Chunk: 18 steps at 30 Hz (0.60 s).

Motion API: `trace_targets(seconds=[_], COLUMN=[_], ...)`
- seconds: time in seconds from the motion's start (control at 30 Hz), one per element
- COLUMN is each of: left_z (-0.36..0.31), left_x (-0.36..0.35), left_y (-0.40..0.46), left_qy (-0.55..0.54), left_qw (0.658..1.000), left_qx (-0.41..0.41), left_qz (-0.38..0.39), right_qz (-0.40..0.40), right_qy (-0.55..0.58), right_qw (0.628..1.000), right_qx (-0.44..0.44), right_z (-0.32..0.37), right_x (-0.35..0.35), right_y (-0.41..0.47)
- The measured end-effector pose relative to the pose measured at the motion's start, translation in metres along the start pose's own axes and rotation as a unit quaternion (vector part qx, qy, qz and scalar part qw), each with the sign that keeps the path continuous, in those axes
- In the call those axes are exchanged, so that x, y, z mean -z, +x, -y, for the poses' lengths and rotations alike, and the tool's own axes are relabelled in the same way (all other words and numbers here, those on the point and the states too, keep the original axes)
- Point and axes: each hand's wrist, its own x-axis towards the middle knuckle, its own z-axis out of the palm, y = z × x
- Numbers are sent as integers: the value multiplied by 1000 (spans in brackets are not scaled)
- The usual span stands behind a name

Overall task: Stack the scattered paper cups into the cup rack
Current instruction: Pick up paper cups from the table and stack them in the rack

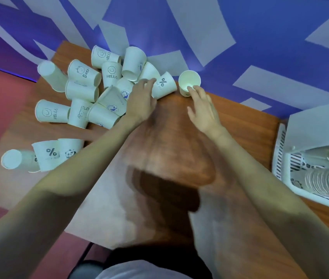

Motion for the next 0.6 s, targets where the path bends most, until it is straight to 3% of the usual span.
trace_targets(seconds=[0.23, 0.43, 0.6], left_z=[0, -23, -53], left_x=[-21, -33, -31], left_y=[60, 64, 21], left_qy=[87, 159, 113], left_qw=[992, 979, 986], left_qx=[-37, -31, -37], left_qz=[89, 122, 114], right_qz=[3, -93, -169], right_qy=[-3, 95, 172], right_qw=[998, 986, 967], right_qx=[-59, -104, -77], right_z=[-8, -34, -56], right_x=[-21, -12, 17], right_y=[36, 10, -62])
